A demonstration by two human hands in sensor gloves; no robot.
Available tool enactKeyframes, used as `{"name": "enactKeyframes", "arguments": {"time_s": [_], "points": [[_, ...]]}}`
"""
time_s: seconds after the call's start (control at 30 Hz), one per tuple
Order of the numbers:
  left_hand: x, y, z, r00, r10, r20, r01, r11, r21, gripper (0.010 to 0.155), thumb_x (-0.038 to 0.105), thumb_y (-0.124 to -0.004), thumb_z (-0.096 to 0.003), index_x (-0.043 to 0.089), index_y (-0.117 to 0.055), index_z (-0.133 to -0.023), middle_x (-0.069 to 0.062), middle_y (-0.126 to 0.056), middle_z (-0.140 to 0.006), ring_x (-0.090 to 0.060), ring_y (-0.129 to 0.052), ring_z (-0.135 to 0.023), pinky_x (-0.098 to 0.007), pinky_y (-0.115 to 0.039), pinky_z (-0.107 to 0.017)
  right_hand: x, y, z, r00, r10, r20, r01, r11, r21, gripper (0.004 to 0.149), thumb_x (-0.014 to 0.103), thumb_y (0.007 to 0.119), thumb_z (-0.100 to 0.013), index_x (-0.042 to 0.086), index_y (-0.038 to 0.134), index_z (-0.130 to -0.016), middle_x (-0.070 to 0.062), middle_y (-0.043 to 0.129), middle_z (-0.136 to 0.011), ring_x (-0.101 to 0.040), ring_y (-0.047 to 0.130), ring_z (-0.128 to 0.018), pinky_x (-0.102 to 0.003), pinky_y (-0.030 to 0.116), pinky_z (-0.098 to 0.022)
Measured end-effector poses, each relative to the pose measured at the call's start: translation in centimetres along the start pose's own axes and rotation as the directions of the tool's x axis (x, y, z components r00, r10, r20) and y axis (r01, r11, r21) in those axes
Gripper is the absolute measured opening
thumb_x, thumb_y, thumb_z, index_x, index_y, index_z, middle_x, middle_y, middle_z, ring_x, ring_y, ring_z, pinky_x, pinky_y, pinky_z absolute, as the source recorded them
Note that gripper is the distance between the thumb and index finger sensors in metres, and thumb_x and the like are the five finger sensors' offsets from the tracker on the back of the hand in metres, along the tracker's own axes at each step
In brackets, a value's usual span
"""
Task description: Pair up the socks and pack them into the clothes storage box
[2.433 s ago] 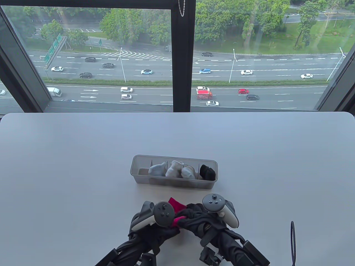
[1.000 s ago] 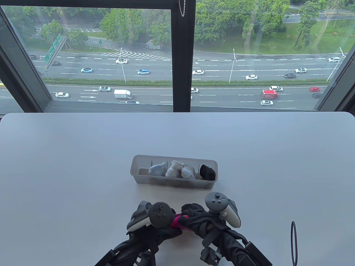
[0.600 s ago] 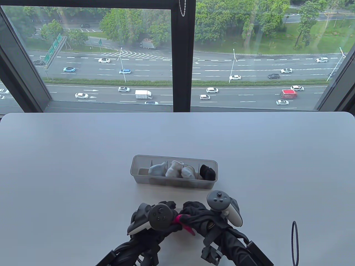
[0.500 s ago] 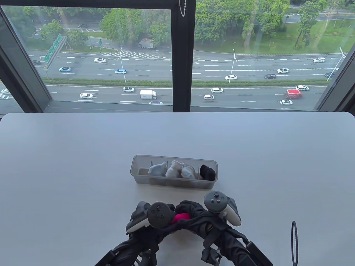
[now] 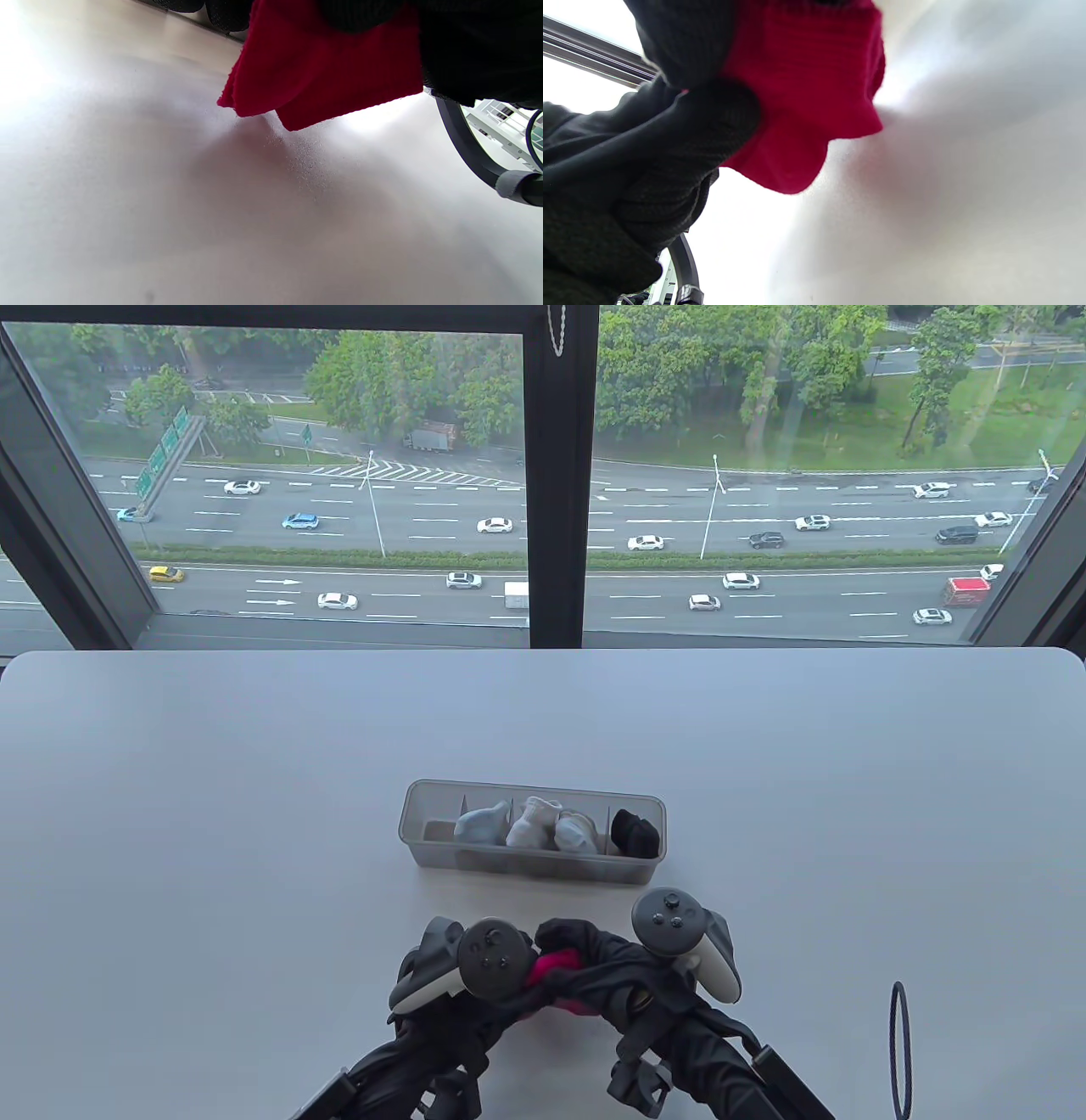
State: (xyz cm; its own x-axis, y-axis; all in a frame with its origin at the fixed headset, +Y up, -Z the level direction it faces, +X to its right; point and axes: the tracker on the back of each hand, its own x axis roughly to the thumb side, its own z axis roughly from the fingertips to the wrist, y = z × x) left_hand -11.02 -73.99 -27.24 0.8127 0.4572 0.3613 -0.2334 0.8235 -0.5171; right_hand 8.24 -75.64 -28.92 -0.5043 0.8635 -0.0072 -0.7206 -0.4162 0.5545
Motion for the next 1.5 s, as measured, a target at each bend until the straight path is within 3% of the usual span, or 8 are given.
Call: {"name": "enactKeyframes", "arguments": {"time_s": [0.17, 0.43, 0.6, 0.73, 0.9, 1.1, 1.4, 1.5], "points": [[1.1, 0.0, 0.1, 0.996, -0.062, -0.056, 0.068, 0.991, 0.112, 0.064, 0.040, -0.060, -0.0571, 0.004, -0.041, -0.107, -0.036, -0.032, -0.115, -0.064, -0.040, -0.104, -0.074, -0.044, -0.073, -0.4, -0.5, 0.1, 0.999, -0.032, -0.032, 0.030, 0.998, -0.061, 0.051, 0.044, 0.079, -0.047, 0.033, 0.060, -0.093, 0.003, 0.088, -0.081, -0.018, 0.084, -0.084, -0.056, 0.043, -0.080], [0.5, -0.1, 0.2, 0.999, -0.025, -0.028, 0.026, 0.998, 0.056, 0.055, 0.042, -0.058, -0.0557, -0.001, -0.062, -0.090, -0.030, -0.054, -0.112, -0.058, -0.058, -0.101, -0.071, -0.054, -0.071, -0.4, -0.2, -0.3, 0.997, -0.079, -0.017, 0.080, 0.997, 0.025, 0.054, 0.039, 0.081, -0.046, 0.043, 0.060, -0.095, 0.000, 0.076, -0.097, -0.024, 0.070, -0.097, -0.059, 0.041, -0.079], [1.0, 0.3, 0.4, 0.995, -0.068, -0.075, 0.079, 0.983, 0.165, 0.072, 0.050, -0.068, -0.0510, 0.004, -0.046, -0.102, -0.028, -0.049, -0.113, -0.054, -0.062, -0.101, -0.069, -0.056, -0.072, -0.3, -0.7, 0.0, 0.995, -0.099, -0.022, 0.098, 0.994, -0.045, 0.053, 0.044, 0.080, -0.046, 0.030, 0.062, -0.094, 0.001, 0.090, -0.078, -0.018, 0.087, -0.080, -0.053, 0.047, -0.080], [0.9, 0.5, 0.8, 0.998, -0.048, -0.033, 0.054, 0.964, 0.261, 0.057, 0.041, -0.072, -0.0530, 0.005, -0.061, -0.095, -0.022, -0.065, -0.108, -0.049, -0.075, -0.095, -0.067, -0.062, -0.070, -0.3, -0.4, -0.1, 0.993, -0.118, -0.014, 0.118, 0.993, -0.004, 0.054, 0.045, 0.078, -0.047, 0.033, 0.059, -0.096, 0.002, 0.086, -0.082, -0.018, 0.083, -0.085, -0.054, 0.046, -0.080], [-0.3, 0.6, 0.5, 1.000, 0.027, -0.005, -0.026, 0.985, 0.171, 0.053, 0.042, -0.067, -0.0547, 0.004, -0.069, -0.092, -0.021, -0.075, -0.102, -0.048, -0.082, -0.090, -0.067, -0.064, -0.069, 0.0, -0.4, 0.0, 0.999, -0.047, 0.006, 0.047, 0.999, -0.011, 0.059, 0.041, 0.083, -0.044, 0.043, 0.058, -0.097, 0.002, 0.078, -0.094, -0.023, 0.071, -0.096, -0.057, 0.044, -0.080], [0.7, 0.5, 0.7, 0.999, -0.042, -0.007, 0.042, 0.971, 0.237, 0.071, 0.044, -0.064, -0.0550, 0.009, -0.040, -0.111, -0.025, -0.047, -0.116, -0.052, -0.060, -0.103, -0.071, -0.052, -0.074, -0.3, -0.7, 0.2, 0.995, -0.100, -0.022, 0.098, 0.991, -0.088, 0.055, 0.046, 0.078, -0.048, 0.029, 0.057, -0.096, 0.004, 0.086, -0.084, -0.019, 0.081, -0.088, -0.051, 0.048, -0.080], [-0.1, 0.8, 0.6, 1.000, -0.007, -0.029, 0.013, 0.973, 0.232, 0.051, 0.044, -0.076, -0.0499, 0.008, -0.072, -0.085, -0.011, -0.091, -0.068, -0.032, -0.098, -0.060, -0.060, -0.075, -0.063, 0.7, 0.0, 0.1, 0.994, -0.106, 0.033, 0.106, 0.994, -0.003, 0.062, 0.042, 0.081, -0.047, 0.040, 0.050, -0.101, -0.001, 0.057, -0.107, -0.031, 0.048, -0.105, -0.057, 0.038, -0.080], [0.0, 0.8, 0.6, 0.999, -0.019, -0.046, 0.029, 0.971, 0.237, 0.055, 0.046, -0.074, -0.0514, 0.006, -0.071, -0.089, -0.013, -0.092, -0.071, -0.035, -0.098, -0.063, -0.062, -0.073, -0.064, 0.9, -0.5, 0.3, 0.998, -0.055, 0.032, 0.057, 0.997, -0.057, 0.054, 0.040, 0.082, -0.047, 0.040, 0.060, -0.097, 0.001, 0.073, -0.098, -0.026, 0.063, -0.100, -0.056, 0.043, -0.080]]}}
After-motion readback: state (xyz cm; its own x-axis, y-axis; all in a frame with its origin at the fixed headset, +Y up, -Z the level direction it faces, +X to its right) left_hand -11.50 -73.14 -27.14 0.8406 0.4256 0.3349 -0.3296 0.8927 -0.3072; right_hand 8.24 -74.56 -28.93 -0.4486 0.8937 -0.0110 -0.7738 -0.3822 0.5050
